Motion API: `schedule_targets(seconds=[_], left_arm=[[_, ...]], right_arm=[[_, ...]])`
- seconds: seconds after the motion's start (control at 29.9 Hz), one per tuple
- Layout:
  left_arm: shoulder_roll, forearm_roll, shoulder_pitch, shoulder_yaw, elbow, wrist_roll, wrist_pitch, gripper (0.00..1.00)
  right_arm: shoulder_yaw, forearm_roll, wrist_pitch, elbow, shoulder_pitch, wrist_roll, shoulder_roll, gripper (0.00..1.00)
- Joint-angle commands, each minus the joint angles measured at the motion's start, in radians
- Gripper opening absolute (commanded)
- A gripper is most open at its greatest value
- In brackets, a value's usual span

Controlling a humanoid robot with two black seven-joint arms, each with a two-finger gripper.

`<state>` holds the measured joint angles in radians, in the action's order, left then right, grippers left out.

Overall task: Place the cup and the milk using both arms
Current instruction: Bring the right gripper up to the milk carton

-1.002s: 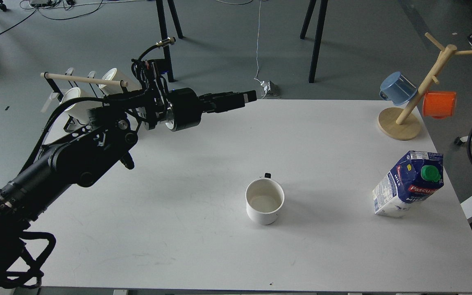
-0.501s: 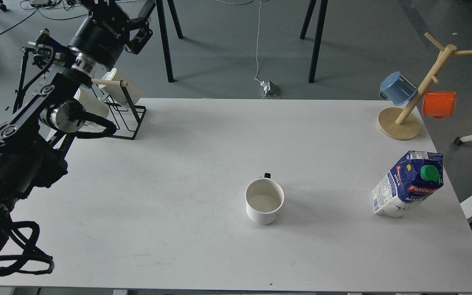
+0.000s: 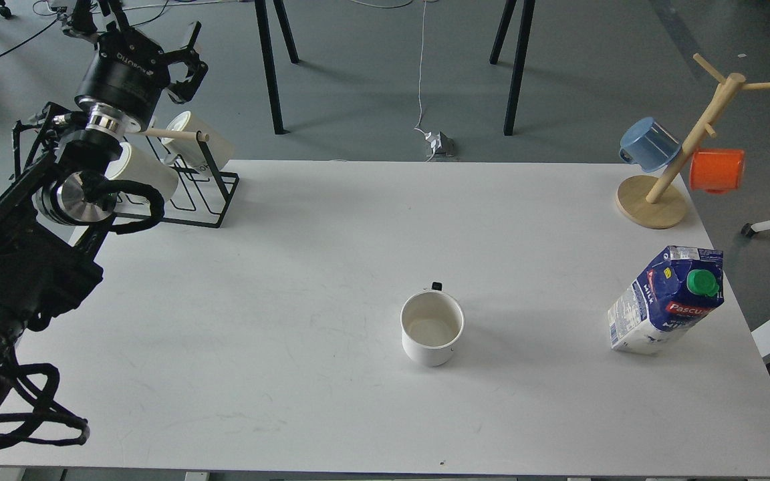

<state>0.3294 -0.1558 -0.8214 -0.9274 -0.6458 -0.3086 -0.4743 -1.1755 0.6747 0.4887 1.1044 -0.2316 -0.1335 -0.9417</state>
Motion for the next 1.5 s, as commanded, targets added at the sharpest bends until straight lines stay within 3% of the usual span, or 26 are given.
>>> schedule_targets(seconds=[0.0, 0.37, 0.63, 0.7, 0.87, 1.47], left_arm=[[0.013, 0.01, 0.001, 0.001, 0.001, 0.04, 0.003, 1.0], [0.033, 0.01, 0.01, 0.005, 0.001, 0.056, 0.0, 1.0], [0.043, -0.001, 0.011, 0.016, 0.038, 0.057, -0.009, 1.0], [0.045, -0.002, 0.008, 0.016, 0.041, 0.063, -0.009, 1.0], [0.046, -0.002, 0.011, 0.016, 0.041, 0.137, -0.014, 1.0], [0.079, -0.002, 0.013, 0.016, 0.041, 0.143, -0.014, 1.0]], right_arm=[[0.007, 0.01, 0.0, 0.043, -0.103, -0.002, 0.027, 0.99], [0.02, -0.018, 0.0, 0.114, -0.172, 0.0, 0.288, 0.99], [0.02, -0.171, 0.0, 0.112, -0.164, 0.0, 0.461, 0.98], [0.02, -0.173, 0.0, 0.112, -0.158, 0.0, 0.478, 0.99], [0.024, -0.19, 0.0, 0.109, -0.109, 0.0, 0.514, 0.99], [0.0, -0.234, 0.0, 0.13, -0.075, -0.014, 0.54, 0.99]])
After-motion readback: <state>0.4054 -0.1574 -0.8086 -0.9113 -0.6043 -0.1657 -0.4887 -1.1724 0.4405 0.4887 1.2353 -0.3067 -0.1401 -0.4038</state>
